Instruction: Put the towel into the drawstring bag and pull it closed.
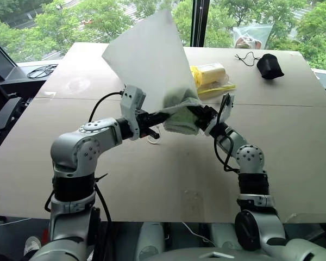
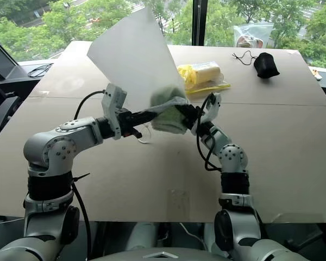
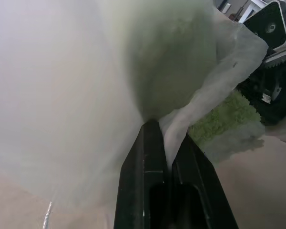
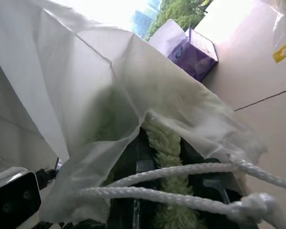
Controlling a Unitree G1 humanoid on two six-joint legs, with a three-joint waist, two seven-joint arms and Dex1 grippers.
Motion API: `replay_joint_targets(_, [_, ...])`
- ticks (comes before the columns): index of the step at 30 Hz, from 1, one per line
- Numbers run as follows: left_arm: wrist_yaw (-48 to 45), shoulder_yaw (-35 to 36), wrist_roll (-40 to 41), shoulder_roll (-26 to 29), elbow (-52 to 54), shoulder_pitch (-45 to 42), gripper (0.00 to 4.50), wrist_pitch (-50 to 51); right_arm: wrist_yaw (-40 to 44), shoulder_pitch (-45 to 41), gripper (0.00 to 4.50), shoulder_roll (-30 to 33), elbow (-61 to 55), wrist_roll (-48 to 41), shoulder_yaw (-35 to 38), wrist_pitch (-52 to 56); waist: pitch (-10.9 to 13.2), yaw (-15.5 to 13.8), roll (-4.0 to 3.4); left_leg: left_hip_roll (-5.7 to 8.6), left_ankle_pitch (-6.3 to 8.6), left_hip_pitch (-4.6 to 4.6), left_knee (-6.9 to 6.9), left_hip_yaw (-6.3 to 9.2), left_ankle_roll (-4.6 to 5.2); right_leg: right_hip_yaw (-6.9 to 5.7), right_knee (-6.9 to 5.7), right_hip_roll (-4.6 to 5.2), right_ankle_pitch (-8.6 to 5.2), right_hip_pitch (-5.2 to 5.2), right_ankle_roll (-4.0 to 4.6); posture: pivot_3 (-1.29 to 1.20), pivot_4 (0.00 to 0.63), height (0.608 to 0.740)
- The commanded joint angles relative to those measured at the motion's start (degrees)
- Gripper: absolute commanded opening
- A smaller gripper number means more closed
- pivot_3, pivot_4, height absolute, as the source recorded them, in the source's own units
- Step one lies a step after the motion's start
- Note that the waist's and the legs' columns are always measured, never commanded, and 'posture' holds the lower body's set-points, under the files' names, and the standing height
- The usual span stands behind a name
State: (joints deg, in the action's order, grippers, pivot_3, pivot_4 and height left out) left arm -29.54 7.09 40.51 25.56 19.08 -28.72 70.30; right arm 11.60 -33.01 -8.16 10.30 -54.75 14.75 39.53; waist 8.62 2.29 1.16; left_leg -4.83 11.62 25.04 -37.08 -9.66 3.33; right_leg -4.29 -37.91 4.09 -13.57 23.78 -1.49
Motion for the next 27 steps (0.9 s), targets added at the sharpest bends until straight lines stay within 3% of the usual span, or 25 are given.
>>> replay_joint_targets(1, [0.6, -2.6, 4.6, -2.3, 5.6, 1.3, 0.00, 4.6, -3.0, -5.6, 0.06, -7.8, -0.1, -3.9, 0.9, -3.0, 0.0, 0.0, -0.01, 0.00, 0.00, 0.01, 0.00, 0.00, 0.01, 0.00, 0.00, 0.00, 0.00, 0.01, 0.00, 0.00, 0.150, 0.740])
replay_joint_targets(5, [2.1, -3.5, 7.2, -6.3, 7.3, 1.3, 0.00, 6.2, -2.2, -6.2, 0.06, -7.7, 0.9, -1.4, -3.7, -4.9, 0.0, 0.1, -0.06, 0.00, 0.02, 0.00, 0.00, 0.03, -0.01, 0.00, -0.02, -0.02, 0.00, 0.01, 0.00, 0.00, 0.150, 0.740])
replay_joint_targets(10, [4.3, 0.6, 7.8, -8.1, 5.8, 0.4, 0.00, 5.4, 5.7, -2.5, 0.06, -1.0, 0.0, 10.2, -17.6, -4.8, 0.1, 0.3, -0.11, -0.02, 0.00, -0.01, 0.00, 0.03, 0.02, 0.03, -0.02, -0.06, 0.00, 0.03, 0.00, 0.00, 0.150, 0.740])
replay_joint_targets(12, [4.9, 3.1, 8.3, -7.3, 5.4, 0.1, 0.00, 6.0, 9.2, -1.0, 0.99, 1.8, -1.3, 12.9, -19.8, -4.2, 0.1, 0.1, -0.15, -0.02, -0.06, 0.01, 0.01, 0.04, 0.10, 0.01, -0.03, -0.06, -0.01, 0.05, 0.01, 0.00, 0.150, 0.740])
replay_joint_targets(13, [5.0, 3.7, 8.5, -6.8, 5.3, 0.1, 0.00, 6.2, 9.9, -0.6, 1.20, 2.1, -1.5, 13.1, -19.5, -4.2, 0.1, -0.1, -0.14, -0.01, -0.06, 0.01, 0.01, 0.05, 0.11, 0.00, -0.02, -0.05, -0.01, 0.04, 0.01, 0.00, 0.150, 0.740])
replay_joint_targets(18, [5.9, 9.2, 9.3, -1.8, 2.4, 0.0, 0.00, 7.2, 10.3, 0.5, 3.47, 7.1, -3.7, 17.1, -18.9, -2.4, 0.1, -0.1, -0.14, 0.06, 0.03, 0.05, -0.01, 0.08, -0.05, -0.05, 0.03, 0.04, 0.00, 0.02, 0.00, 0.00, 0.150, 0.740])
replay_joint_targets(27, [4.1, 14.2, 12.2, 7.6, -1.8, -1.9, 0.00, 8.5, 11.3, -0.6, 3.47, 10.0, -3.4, 20.3, -18.1, -1.5, 0.1, 0.1, -0.14, 0.01, 0.05, 0.06, 0.03, 0.13, -0.12, -0.12, 0.02, -0.01, -0.01, 0.05, 0.02, 0.00, 0.150, 0.740])
